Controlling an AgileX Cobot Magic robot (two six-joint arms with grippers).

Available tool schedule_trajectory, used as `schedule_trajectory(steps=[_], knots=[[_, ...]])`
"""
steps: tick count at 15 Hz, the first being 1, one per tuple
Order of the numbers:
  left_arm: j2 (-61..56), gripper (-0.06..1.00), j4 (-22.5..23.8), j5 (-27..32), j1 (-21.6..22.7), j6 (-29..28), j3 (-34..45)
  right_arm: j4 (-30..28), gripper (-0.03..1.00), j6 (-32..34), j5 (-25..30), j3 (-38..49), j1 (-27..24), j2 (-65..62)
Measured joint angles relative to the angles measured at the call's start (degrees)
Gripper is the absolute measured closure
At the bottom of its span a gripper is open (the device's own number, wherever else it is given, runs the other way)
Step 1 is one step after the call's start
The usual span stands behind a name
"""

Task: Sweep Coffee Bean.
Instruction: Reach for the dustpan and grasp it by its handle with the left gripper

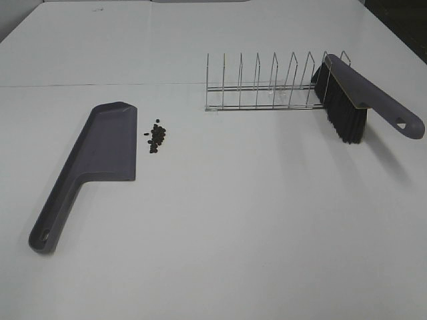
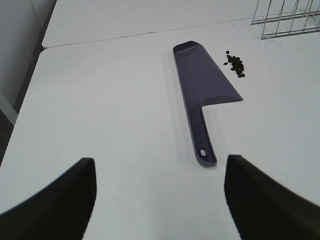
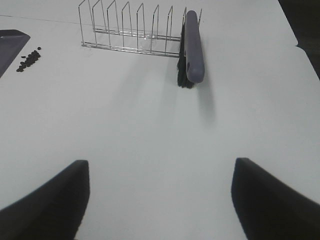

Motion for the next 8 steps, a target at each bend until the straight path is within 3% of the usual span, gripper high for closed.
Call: schedule_trajectory(steps=[8], knots=[[0.0,0.28,0.0,0.0,0.0,0.0,0.0,0.0,0.31,0.0,0.0,0.0,0.0,0.0]])
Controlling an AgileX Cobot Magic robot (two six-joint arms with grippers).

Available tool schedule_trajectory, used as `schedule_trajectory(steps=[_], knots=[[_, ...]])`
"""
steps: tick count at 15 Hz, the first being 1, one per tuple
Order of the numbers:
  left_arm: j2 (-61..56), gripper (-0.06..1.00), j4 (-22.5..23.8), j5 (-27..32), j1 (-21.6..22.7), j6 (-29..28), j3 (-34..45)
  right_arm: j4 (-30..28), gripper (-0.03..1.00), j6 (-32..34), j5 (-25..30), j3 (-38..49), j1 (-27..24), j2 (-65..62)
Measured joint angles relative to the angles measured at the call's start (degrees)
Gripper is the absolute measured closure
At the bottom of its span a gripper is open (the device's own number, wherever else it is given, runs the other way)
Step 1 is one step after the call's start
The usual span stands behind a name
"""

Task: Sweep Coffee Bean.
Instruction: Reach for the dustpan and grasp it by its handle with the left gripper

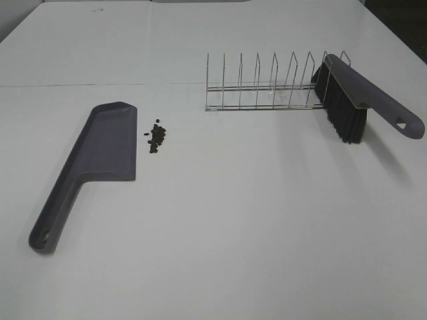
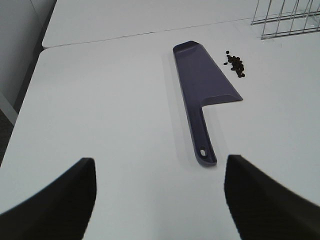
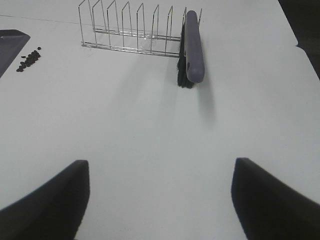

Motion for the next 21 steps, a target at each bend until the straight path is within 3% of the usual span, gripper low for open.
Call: schedule_trajectory(steps=[21], knots=[[0.0,0.28,0.0,0.0,0.0,0.0,0.0,0.0,0.31,0.0,0.0,0.0,0.0,0.0]])
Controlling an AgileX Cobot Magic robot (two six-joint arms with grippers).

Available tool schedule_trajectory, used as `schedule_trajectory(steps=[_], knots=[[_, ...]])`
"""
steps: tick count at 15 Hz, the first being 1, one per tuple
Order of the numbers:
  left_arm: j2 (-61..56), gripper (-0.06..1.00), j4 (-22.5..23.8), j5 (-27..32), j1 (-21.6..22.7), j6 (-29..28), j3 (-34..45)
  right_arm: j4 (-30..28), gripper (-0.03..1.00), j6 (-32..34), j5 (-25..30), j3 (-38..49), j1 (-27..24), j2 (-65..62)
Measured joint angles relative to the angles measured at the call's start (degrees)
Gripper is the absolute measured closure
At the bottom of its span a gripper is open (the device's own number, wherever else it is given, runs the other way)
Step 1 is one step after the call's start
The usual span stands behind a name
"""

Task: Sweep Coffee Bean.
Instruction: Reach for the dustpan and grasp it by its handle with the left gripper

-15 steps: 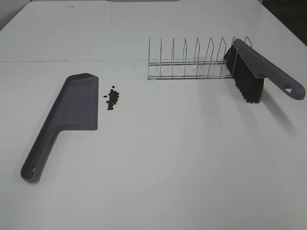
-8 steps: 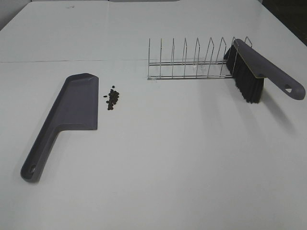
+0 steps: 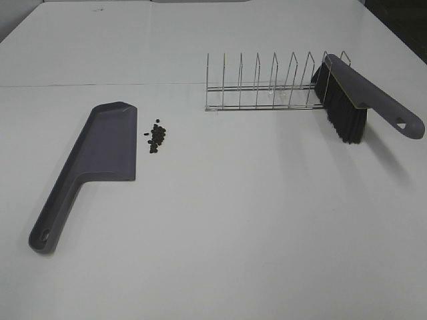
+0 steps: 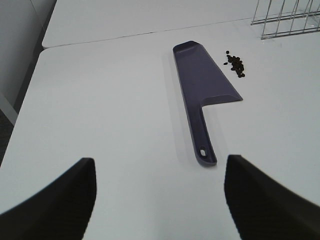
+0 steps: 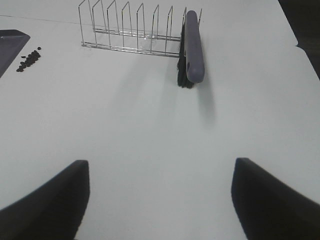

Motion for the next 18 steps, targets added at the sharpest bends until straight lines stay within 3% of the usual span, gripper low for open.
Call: schedule_trajectory(steps=[11,15,18], knots=[[0.5,0.28,-0.1,0.0,0.0,0.0,0.0,0.0,0.31,0.0,0.0,0.0,0.0,0.0],[11.2,0.28,-0.4,-0.4,0.0,0.0,-0.3,0.0,0.31,0.0,0.0,0.0,0.0,0.0],[24.3,0.28,-1.6,-5.0,0.0,0.0,-1.9,0.0,0.31,0.0,0.0,0.0,0.0,0.0]])
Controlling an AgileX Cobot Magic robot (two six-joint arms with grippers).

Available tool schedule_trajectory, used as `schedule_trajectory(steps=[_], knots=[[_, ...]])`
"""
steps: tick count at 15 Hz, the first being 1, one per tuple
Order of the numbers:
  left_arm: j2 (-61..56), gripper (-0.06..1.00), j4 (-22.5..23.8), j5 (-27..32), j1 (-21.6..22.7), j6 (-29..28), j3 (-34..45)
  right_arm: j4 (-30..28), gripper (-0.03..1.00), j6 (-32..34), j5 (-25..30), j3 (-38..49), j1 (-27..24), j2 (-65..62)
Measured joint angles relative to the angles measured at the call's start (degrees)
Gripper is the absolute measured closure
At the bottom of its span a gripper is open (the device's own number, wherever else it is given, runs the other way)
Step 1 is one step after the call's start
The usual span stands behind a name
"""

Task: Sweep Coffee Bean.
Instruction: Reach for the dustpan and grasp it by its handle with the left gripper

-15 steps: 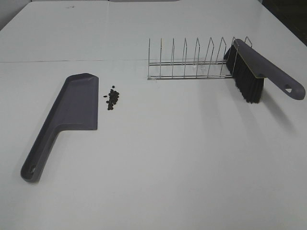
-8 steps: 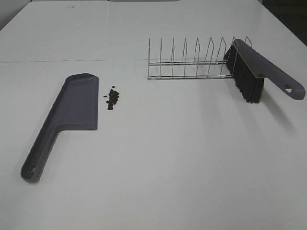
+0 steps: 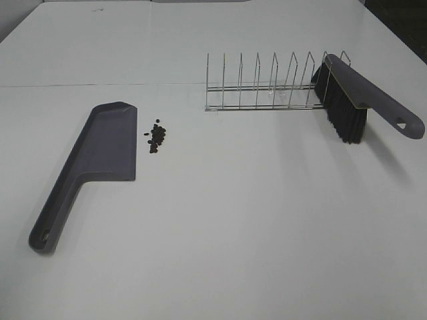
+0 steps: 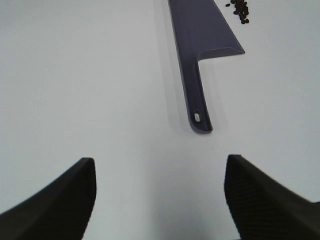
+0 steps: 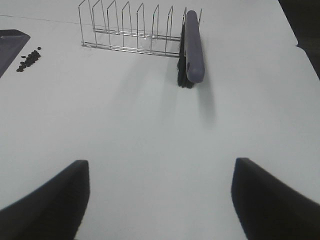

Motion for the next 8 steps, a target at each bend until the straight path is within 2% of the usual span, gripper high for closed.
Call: schedule_trajectory(steps=[3,5,8], knots=[[11.2,0.28,-1.0,-7.2,0.0,0.0,-1.8,0.0,0.31,0.0,0.0,0.0,0.0,0.0],[26.0,0.28,-3.2,-13.2,0.0,0.0,-5.4,0.0,0.31,0.0,0.0,0.0,0.0,0.0],[40.4,0.28,-5.3,-14.3,0.0,0.0,-12.0,0.0,0.31,0.0,0.0,0.0,0.0,0.0]])
